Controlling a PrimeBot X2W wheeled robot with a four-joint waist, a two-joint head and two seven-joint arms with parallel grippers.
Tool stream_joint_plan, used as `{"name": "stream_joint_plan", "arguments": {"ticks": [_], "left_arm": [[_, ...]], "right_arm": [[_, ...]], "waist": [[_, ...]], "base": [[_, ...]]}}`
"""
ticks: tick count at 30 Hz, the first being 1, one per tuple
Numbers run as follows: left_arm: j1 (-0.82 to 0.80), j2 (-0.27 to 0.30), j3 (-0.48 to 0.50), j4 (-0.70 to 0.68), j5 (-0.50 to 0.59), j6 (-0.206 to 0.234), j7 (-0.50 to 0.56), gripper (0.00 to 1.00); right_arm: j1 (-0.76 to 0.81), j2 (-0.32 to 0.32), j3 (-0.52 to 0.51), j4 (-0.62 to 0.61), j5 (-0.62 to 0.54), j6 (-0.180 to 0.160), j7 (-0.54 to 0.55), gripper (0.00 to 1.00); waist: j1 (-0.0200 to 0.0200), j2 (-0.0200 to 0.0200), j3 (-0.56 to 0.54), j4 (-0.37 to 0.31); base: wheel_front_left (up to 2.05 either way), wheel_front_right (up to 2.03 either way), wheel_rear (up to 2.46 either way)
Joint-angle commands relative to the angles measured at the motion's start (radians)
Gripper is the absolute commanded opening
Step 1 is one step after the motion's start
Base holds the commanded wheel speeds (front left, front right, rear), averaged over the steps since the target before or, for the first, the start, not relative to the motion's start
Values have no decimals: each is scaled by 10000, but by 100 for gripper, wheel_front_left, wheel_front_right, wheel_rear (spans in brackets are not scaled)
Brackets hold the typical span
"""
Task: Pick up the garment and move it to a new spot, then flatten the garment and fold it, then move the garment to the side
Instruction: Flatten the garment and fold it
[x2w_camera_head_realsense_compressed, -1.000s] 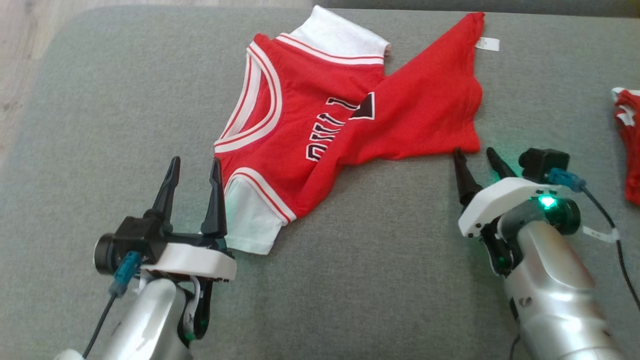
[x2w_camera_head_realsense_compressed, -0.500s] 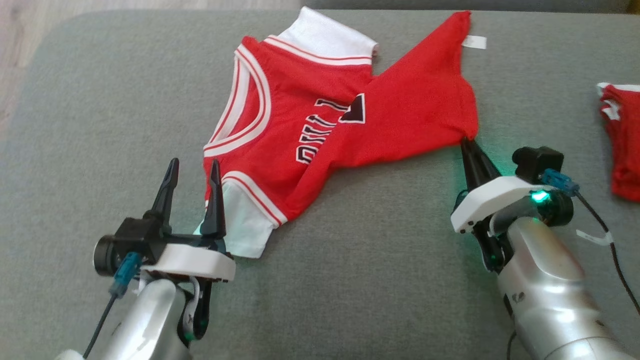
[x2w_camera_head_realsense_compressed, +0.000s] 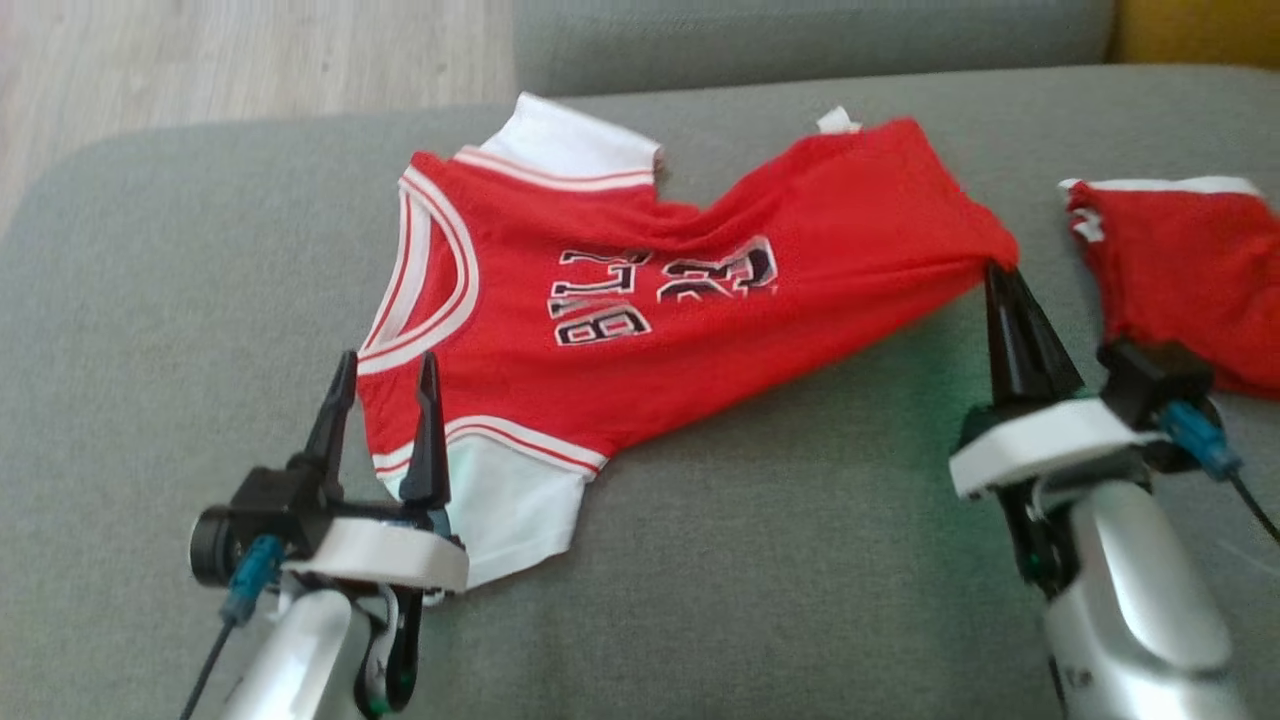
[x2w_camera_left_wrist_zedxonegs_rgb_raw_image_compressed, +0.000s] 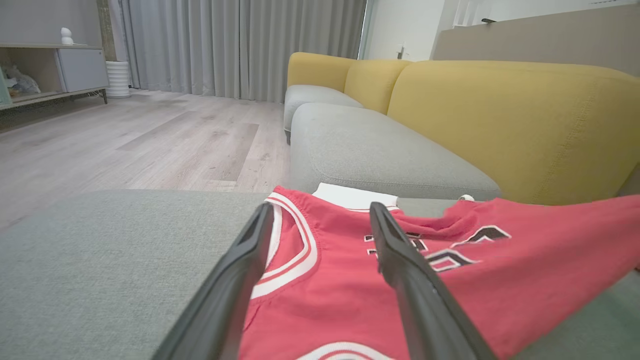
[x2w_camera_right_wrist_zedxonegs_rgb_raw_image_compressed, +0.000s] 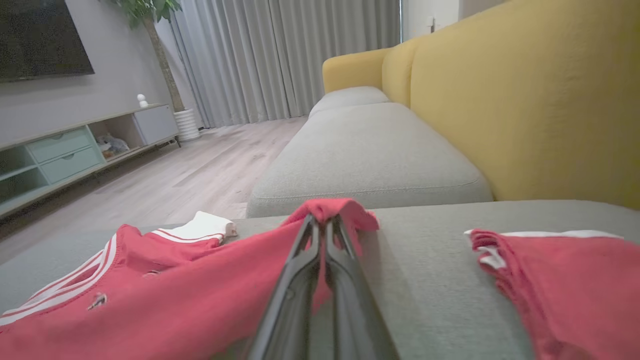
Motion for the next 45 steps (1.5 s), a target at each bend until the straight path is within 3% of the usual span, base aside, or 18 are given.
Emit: {"name": "stream_joint_plan", "arguments": {"ticks": [1, 3, 8, 14, 21, 32, 33, 34, 37, 40, 45], "left_arm": [[-180, 171, 312, -301, -57, 53, -98, 100], [-70, 144, 248, -311, -70, 66, -97, 100], [17, 137, 160, -371, -95, 41, -84, 100], [-51, 182, 103, -503, -93, 67, -1, 100], [-385, 231, -47, -576, -4, 1, 100, 100], [-876, -24, -185, -496, -26, -66, 57, 100], [-897, -36, -186, -477, -27, -72, 47, 100], [-914, -45, -187, -460, -26, -78, 36, 100], [-946, -54, -150, -397, -34, -75, 4, 100], [-967, -42, -73, -318, -58, -63, -29, 100], [-906, 27, 43, -310, -75, -38, -62, 100]], "right_arm": [[-19, 40, 111, -697, -197, -7, 156, 0], [643, 40, -94, -1926, -521, -7, 847, 0], [1088, 40, -224, -3091, -594, -7, 1655, 0], [759, 40, -311, -3371, -1072, -7, 2422, 0], [-624, 40, -265, -1809, -1571, -7, 2794, 0], [-3110, 40, -1070, 2463, -3666, -7, 2811, 0], [-3264, 40, -1125, 2800, -3906, -7, 2749, 46], [-3402, 40, -1209, 3118, -4045, -7, 2655, 100], [-3697, 40, -1420, 3781, -4260, -7, 2142, 100], [-3748, 40, -1282, 4243, -3665, -7, 1067, 100], [-3249, 40, -763, 3968, -2466, -7, -12, 100]], "waist": [[1, -1, -209, -149], [1, -1, -358, -142], [1, -1, -390, -1], [1, -1, 24, 396], [1, -1, 630, 1061], [1, -1, 1424, 2044], [1, -1, 1467, 2070], [1, -1, 1496, 2085], [1, -1, 1512, 2038], [1, -1, 1348, 1749], [1, -1, 1046, 1158]], "base": [[0, 0, 0], [0, 0, 0], [0, 0, 0], [0, 0, 0], [0, 0, 0], [0, 0, 0], [0, 0, 0], [0, 0, 0], [0, 0, 0], [0, 0, 0], [0, 0, 0]]}}
